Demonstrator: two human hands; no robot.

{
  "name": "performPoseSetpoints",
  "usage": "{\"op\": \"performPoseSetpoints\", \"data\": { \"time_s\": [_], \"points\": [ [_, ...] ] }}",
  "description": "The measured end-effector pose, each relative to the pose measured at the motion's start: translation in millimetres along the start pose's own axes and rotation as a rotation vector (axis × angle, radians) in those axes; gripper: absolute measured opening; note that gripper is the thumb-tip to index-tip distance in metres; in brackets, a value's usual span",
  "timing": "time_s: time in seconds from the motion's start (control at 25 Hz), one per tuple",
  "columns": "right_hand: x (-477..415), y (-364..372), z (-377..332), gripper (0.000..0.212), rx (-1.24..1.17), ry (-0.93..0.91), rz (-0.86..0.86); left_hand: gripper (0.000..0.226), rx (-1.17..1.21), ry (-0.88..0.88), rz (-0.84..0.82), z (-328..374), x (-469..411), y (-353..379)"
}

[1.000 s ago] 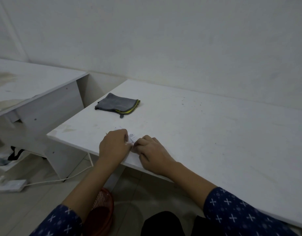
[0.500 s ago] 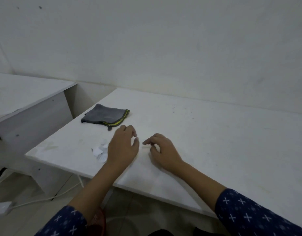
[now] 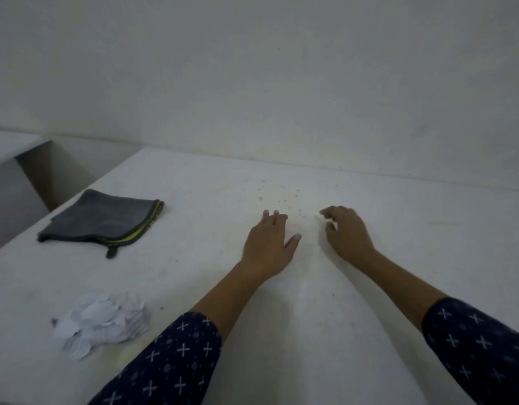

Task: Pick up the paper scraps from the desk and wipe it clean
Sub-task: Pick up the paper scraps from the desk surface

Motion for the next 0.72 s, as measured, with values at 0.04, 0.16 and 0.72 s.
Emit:
{"op": "performPoseSetpoints", "data": {
  "time_s": [0.04, 0.16, 0.72],
  "points": [
    [-7, -5, 14, 0.033, 0.055, 0.026, -0.002, 0.058, -0.002, 0.011, -0.008, 4, -6, 5],
    [-25, -22, 46, 0.037, 0.134, 0.075, -0.044, 0.056, -0.064, 0.026, 0.035, 6, -12, 17],
    [-53, -49, 64, 0.025, 0.064, -0.109, -0.385, 0.061, -0.063, 0.019, 0.122, 6, -15, 20]
  ]
}}
Point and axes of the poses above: each hand's wrist, its own x-axis away from the middle knuckle, its own y-axis out of the palm, z = x × y, the point moved 5 cm from there along -x, towards the middle knuckle, and after that the axes turned 9 degrees about -x, right-handed, at the moved point
